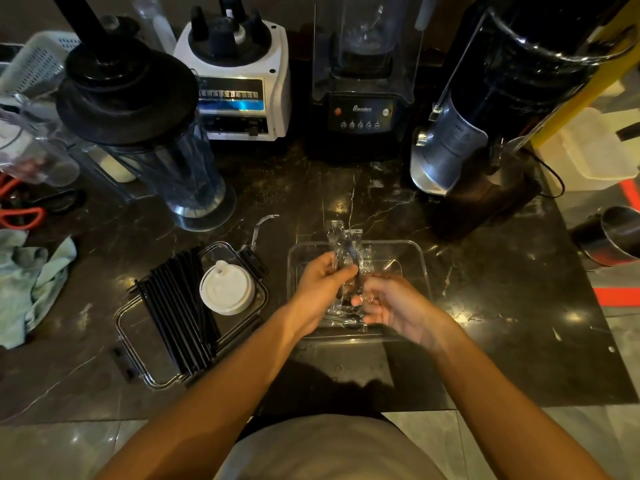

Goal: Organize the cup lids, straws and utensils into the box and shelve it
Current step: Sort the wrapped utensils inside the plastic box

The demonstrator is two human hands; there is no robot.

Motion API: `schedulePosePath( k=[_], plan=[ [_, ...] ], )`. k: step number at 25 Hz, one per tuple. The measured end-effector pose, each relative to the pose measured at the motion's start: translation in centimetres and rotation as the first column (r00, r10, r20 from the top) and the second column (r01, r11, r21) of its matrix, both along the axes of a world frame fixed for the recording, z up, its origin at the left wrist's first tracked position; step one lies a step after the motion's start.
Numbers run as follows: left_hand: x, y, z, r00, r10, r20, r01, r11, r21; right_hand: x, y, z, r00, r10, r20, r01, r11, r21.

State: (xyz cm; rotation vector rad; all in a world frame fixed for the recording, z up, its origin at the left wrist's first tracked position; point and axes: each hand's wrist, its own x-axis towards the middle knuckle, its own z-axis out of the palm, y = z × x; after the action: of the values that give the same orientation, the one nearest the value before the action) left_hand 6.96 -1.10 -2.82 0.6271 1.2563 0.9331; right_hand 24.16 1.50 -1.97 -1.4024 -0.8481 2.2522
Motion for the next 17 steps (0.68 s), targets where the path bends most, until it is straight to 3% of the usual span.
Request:
schedulePosePath(
  k=[4, 7, 9, 11, 13, 15, 17],
  plan=[
    [-0.8, -0.5, -0.1, 0.998, 0.015, -0.065, -0.012, 0.999, 0.038, -0.4, 0.2, -1.2, 0.989, 0.068, 0.133, -0.073, 0.997, 0.031],
    [-1.4, -1.0, 0.5, 0.994, 0.056, -0.096, -0.056, 0.998, 0.002, -0.5, 0.9, -2.4, 0.875, 0.045, 0.481, -0.177, 0.957, 0.231],
    [-2.2, -1.1, 0.8, 0.983, 0.091, -0.157, -0.093, 0.996, -0.009, -0.5, 1.5, -2.9, 0.650, -0.002, 0.760, -0.460, 0.794, 0.396],
    [-3.0, -1.2, 1.1, 0.978, 0.140, -0.155, -0.141, 0.990, 0.002, -0.9, 1.7, -3.3, 0.453, -0.031, 0.891, -0.736, 0.551, 0.393],
    [-3.8, -1.3, 1.5, 0.977, 0.193, -0.087, -0.193, 0.981, 0.011, -1.4, 1.9, -3.8, 0.395, -0.006, 0.919, -0.839, 0.405, 0.363],
    [-4.5, -1.3, 1.8, 0.965, 0.262, -0.018, -0.262, 0.965, 0.022, -2.0, 2.0, -4.0, 0.367, 0.018, 0.930, -0.869, 0.363, 0.336],
    [-5.2, -1.3, 1.9, 0.941, 0.334, 0.056, -0.335, 0.942, 0.002, -2.3, 2.2, -4.1, 0.345, 0.030, 0.938, -0.872, 0.380, 0.309]
  ],
)
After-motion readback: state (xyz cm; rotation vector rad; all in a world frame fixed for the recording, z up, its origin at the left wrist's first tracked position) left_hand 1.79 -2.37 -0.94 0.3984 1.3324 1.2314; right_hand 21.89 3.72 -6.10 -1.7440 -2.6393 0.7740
